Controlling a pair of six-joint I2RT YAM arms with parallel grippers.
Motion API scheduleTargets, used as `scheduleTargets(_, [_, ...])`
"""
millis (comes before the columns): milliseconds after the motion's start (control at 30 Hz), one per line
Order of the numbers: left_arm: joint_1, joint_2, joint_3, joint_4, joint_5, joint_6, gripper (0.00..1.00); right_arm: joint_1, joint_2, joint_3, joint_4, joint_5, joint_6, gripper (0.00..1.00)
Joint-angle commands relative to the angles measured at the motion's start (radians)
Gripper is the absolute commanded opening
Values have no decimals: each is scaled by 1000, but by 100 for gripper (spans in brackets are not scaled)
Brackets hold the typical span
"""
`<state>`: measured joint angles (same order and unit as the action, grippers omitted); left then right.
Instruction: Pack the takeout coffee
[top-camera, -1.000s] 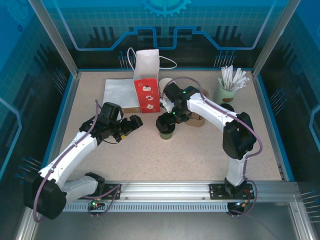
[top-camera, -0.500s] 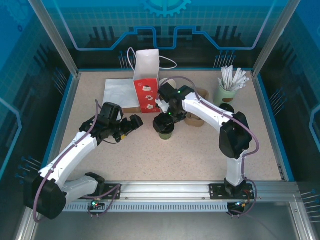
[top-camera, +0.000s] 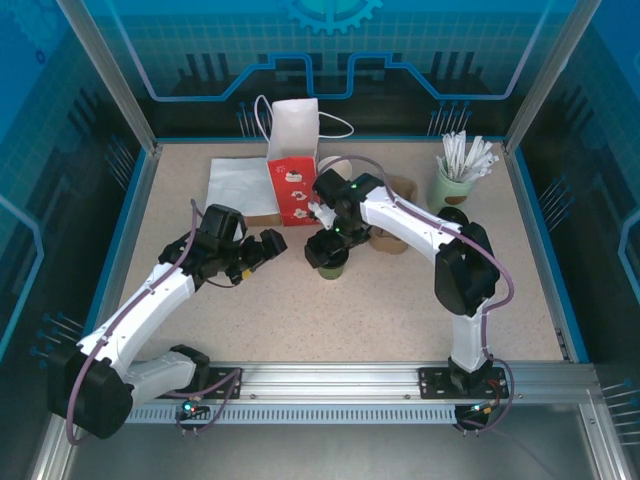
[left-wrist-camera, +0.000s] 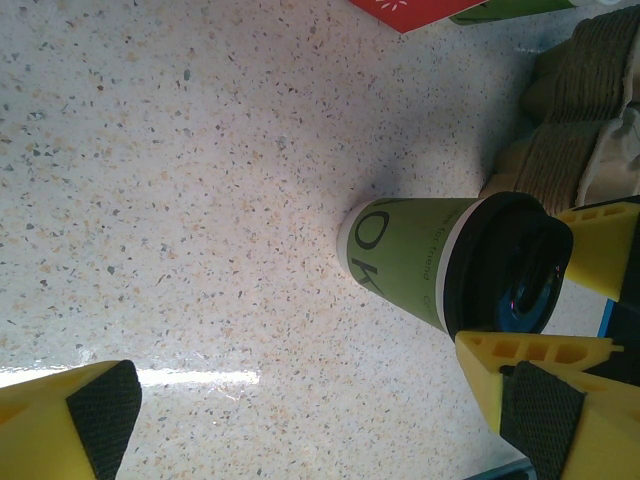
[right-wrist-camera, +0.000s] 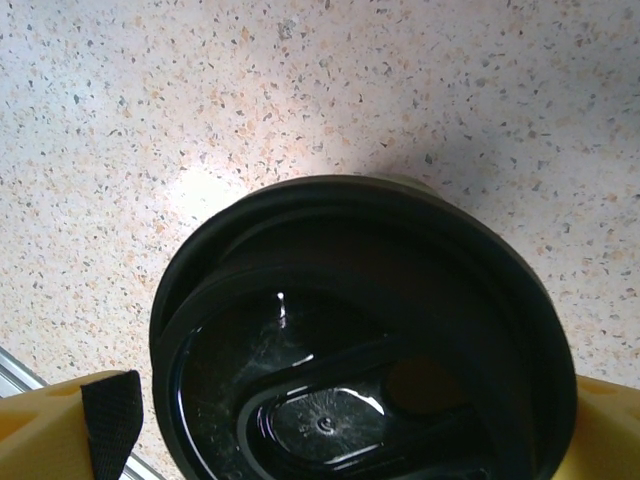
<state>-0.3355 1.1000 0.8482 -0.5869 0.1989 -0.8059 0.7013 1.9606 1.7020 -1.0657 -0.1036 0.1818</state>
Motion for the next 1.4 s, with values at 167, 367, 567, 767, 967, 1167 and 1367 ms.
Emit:
scheduleTargets(167, [11,-5,5,-10,10,27,99,14,38,27,-18,27,-21,100])
scheduleTargets(367, [12,-6,5,-13,8,28,99,19,63,28,-14,42,-31,100])
scheduleTargets(567, [12,-10,3,-13,8,30,99,22,72,18,-4,36,-31,95])
scheduleTargets(767, [12,-14,3,-17,5,30,99,23,54,12,-12,42,-27,87])
scheduleTargets(967, [12,-16,3,-19,3,31,99,18,12,-20,-19,49,-22,84])
scheduleTargets(1167, [12,-13,11,-19,0,36,99,-9,-98,-130,-12,40,-3,84])
scheduleTargets(1367, [12,-6,35,-13,-18,60,99,-101,-284,-324,13,2,21,83])
